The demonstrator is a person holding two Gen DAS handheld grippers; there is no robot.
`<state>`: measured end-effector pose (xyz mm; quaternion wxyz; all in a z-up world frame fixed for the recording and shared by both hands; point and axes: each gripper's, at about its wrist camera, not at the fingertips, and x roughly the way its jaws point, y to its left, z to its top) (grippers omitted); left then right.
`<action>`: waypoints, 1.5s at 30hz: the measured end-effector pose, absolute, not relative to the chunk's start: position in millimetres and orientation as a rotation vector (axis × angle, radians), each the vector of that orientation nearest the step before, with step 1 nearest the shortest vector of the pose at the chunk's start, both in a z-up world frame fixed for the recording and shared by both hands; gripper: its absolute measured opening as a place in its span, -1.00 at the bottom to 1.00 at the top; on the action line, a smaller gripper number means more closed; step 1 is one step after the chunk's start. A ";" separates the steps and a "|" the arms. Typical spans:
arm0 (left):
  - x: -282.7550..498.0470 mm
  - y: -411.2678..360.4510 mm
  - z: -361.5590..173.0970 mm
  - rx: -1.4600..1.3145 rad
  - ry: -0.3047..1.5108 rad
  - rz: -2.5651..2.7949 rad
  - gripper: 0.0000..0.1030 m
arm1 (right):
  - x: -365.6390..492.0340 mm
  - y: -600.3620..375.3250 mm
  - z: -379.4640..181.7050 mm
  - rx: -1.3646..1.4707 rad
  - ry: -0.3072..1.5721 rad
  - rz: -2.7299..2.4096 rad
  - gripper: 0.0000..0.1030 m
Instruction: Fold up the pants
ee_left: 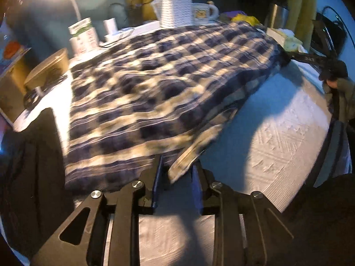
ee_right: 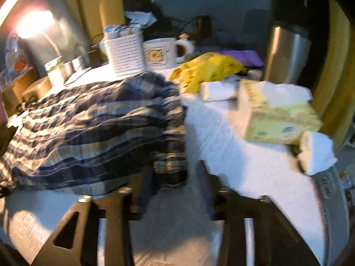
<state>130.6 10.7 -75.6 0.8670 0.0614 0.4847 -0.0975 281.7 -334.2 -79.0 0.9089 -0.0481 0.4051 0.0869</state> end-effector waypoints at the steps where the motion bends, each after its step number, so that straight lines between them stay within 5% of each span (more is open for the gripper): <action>1: 126.1 14.1 -72.8 0.115 1.012 -0.200 -0.50 | 280.1 -337.5 -75.5 -0.096 0.830 0.158 0.18; 5: 118.6 38.7 -60.4 0.034 0.994 -0.183 -0.16 | 267.9 -345.6 -56.7 -0.051 0.789 0.136 0.20; 12: 123.1 84.6 -37.2 -0.136 0.926 -0.136 -0.11 | 245.4 -315.1 -25.3 0.000 0.697 0.259 0.20; 16: 126.9 105.4 -38.2 -0.155 0.900 -0.050 0.21 | 243.0 -277.3 -27.6 -0.022 0.717 0.376 0.20; 22: 140.9 120.0 -61.6 -0.196 0.935 -0.015 0.21 | 244.2 -213.5 -51.5 -0.075 0.788 0.515 0.20; 24: 142.0 113.6 -66.5 -0.174 0.940 -0.046 0.15 | 240.6 -197.5 -58.0 -0.107 0.803 0.553 0.20; 26: 143.7 106.3 -71.4 -0.133 0.951 -0.069 -0.49 | 239.5 -184.3 -66.0 -0.144 0.822 0.575 0.20; 29: 144.8 102.3 -81.8 -0.075 0.975 -0.030 -0.95 | 249.7 -171.9 -84.3 -0.174 0.868 0.566 0.19; 42: 132.0 127.6 -65.2 -0.169 0.979 0.053 -0.96 | 287.4 -150.1 -103.4 -0.182 0.902 0.554 0.20; 45: 139.5 128.9 -50.5 -0.140 0.952 0.065 -0.78 | 284.1 -161.3 -89.5 -0.159 0.863 0.554 0.20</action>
